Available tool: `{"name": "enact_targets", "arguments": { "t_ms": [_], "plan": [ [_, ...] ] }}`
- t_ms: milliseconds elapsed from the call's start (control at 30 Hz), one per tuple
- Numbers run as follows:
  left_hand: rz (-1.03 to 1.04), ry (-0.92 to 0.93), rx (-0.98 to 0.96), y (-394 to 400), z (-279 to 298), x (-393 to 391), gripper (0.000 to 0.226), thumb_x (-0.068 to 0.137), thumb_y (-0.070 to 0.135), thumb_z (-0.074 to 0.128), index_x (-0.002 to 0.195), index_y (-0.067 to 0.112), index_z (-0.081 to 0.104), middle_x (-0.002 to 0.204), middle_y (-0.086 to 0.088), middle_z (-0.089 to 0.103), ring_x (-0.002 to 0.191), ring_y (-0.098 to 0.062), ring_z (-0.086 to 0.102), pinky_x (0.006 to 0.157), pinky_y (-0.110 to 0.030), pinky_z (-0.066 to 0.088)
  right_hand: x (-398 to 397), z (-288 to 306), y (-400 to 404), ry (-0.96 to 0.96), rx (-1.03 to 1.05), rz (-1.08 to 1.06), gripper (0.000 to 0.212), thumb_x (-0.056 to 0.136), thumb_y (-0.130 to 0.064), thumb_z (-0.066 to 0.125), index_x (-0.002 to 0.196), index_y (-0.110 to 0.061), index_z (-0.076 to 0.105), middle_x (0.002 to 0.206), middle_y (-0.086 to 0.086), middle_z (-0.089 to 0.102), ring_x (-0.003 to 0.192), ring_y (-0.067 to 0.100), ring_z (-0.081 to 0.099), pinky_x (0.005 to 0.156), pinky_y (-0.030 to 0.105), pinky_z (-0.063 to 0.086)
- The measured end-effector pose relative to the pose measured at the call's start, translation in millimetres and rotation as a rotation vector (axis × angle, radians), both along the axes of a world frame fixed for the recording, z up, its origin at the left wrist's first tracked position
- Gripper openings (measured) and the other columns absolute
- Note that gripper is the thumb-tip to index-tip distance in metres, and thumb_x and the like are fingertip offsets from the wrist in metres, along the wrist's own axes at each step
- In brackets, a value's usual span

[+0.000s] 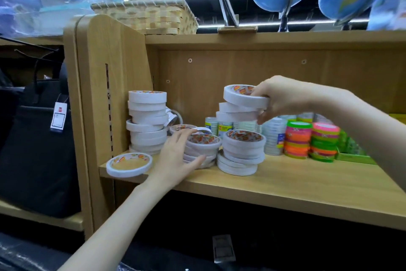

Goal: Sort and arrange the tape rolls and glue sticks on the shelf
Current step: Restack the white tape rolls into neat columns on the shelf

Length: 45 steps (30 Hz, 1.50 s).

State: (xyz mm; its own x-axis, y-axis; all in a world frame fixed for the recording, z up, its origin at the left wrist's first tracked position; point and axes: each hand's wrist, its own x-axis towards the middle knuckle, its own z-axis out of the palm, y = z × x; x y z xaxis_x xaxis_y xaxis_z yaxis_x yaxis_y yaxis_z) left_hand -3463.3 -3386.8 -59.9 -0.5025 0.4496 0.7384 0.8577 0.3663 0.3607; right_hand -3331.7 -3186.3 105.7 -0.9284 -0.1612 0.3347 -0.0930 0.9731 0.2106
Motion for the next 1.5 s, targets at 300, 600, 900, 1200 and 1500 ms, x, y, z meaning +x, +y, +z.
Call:
{"name": "enact_targets", "arguments": {
  "t_ms": [300, 600, 900, 1200, 1500],
  "plan": [
    [0.183, 0.174, 0.091, 37, 2, 24, 0.050, 0.077, 0.044, 0.047, 0.110, 0.009, 0.059, 0.115, -0.010, 0.057, 0.107, -0.031, 0.053, 0.089, -0.046, 0.041, 65, -29, 32, -0.144, 0.160, -0.336, 0.029, 0.069, -0.033, 0.077, 0.076, -0.018, 0.053, 0.067, -0.003, 0.048, 0.072, 0.019, 0.048, 0.057, 0.029, 0.036],
    [0.231, 0.095, -0.026, 37, -3, 35, 0.058, 0.073, 0.047, 0.039, 0.113, 0.009, 0.057, 0.114, -0.008, 0.056, 0.108, -0.030, 0.052, 0.087, -0.041, 0.039, 50, -69, 24, -0.305, 0.013, -0.254, 0.045, 0.064, -0.050, 0.077, 0.091, -0.021, 0.055, 0.088, -0.002, 0.059, 0.081, 0.019, 0.054, 0.062, 0.031, 0.039],
    [0.203, -0.019, 0.178, 4, 4, 6, 0.027, 0.089, 0.016, 0.056, 0.115, 0.007, 0.053, 0.112, -0.007, 0.053, 0.108, -0.024, 0.049, 0.092, -0.033, 0.038, 33, -53, 7, -0.602, 0.132, -0.378, 0.046, 0.070, -0.053, 0.074, 0.092, -0.016, 0.055, 0.098, 0.003, 0.065, 0.073, 0.017, 0.055, 0.055, 0.025, 0.039],
    [0.102, -0.136, -0.006, 4, 12, 0, 0.038, 0.097, 0.027, 0.045, 0.133, 0.014, 0.045, 0.127, 0.004, 0.050, 0.121, -0.012, 0.044, 0.087, -0.018, 0.029, -13, -14, -21, -0.122, -0.117, -0.019, 0.030, 0.075, -0.049, 0.070, 0.080, -0.022, 0.057, 0.083, -0.004, 0.060, 0.078, 0.013, 0.055, 0.065, 0.029, 0.047],
    [0.304, -0.134, 0.150, 0, -2, -20, 0.054, 0.090, 0.018, 0.053, 0.138, 0.004, 0.034, 0.137, -0.011, 0.044, 0.128, -0.023, 0.039, 0.104, -0.031, 0.031, -171, -34, -61, -0.347, -0.195, 0.069, 0.027, 0.093, -0.026, 0.053, 0.114, -0.012, 0.063, 0.108, 0.003, 0.061, 0.093, 0.016, 0.054, 0.076, 0.027, 0.045]
  ]
}}
